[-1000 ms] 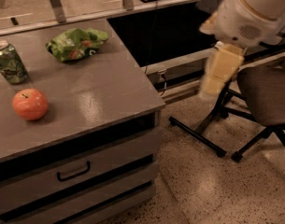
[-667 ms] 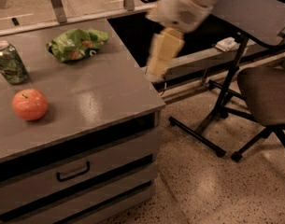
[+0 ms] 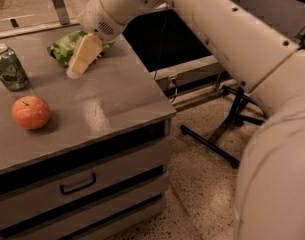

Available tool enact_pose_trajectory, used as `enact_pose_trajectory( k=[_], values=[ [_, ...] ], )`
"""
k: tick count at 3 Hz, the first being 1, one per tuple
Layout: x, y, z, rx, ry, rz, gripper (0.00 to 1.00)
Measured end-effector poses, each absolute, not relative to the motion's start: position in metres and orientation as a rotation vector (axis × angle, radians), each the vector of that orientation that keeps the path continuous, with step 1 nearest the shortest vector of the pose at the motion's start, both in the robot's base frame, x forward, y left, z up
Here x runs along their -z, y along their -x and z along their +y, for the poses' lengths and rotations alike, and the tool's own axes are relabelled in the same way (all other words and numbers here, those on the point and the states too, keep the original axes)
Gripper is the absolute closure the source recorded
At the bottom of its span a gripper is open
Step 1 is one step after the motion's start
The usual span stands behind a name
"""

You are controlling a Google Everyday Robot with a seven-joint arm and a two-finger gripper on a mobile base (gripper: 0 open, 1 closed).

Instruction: Knock green can over

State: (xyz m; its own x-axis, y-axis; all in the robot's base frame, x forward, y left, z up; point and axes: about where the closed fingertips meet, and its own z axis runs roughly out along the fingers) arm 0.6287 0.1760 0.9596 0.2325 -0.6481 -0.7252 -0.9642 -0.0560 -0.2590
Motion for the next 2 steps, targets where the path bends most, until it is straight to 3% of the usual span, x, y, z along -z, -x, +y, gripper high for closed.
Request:
enact_pose_trajectory(
  k=[2],
  values=[
    [-0.9653, -0.6472, 0.1848, -0.533, 1.706, 1.473, 0.0]
  ],
)
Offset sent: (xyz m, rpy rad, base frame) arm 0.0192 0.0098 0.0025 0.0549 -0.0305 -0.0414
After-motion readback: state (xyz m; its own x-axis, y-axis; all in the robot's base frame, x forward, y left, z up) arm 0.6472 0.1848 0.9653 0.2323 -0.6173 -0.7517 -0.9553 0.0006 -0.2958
